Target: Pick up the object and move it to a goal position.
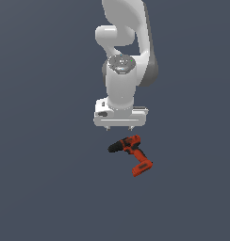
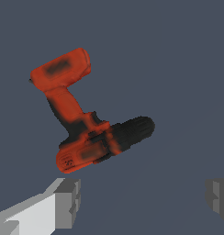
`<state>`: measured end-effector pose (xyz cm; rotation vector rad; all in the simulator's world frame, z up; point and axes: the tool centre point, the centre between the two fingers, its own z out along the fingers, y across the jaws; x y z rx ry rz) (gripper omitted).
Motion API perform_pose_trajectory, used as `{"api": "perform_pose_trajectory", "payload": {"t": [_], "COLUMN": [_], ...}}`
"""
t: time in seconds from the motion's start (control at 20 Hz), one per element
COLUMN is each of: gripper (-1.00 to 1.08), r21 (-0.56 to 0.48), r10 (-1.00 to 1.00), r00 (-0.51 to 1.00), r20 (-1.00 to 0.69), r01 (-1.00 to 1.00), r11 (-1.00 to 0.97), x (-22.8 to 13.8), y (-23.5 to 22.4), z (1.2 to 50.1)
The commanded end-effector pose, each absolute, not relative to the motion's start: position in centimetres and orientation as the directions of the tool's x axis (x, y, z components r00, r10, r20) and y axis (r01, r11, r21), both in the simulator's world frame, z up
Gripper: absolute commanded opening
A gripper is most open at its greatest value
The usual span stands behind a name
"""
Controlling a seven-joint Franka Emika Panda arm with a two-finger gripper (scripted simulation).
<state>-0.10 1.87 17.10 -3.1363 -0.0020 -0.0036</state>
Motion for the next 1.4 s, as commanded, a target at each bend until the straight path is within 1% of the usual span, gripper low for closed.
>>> {"api": "perform_pose_trajectory", "payload": {"t": [0.0,0.75,1.05,1.35], "gripper": [0.68,0.68,0.68,0.68], "r21": [-0.005,-0.015,-0.017,-0.017], "r10": [0.001,-0.049,-0.136,-0.274], "r00": [1.0,0.999,0.991,0.961], "r20": [0.002,-0.014,-0.02,-0.029], "r01": [0.001,-0.05,-0.136,-0.274], "r11": [-1.0,-0.999,-0.991,-0.962], "x": [-0.1,-0.2,0.1,0.5], "y": [1.9,2.2,1.9,1.5], "z": [17.1,16.3,15.6,14.3]}}
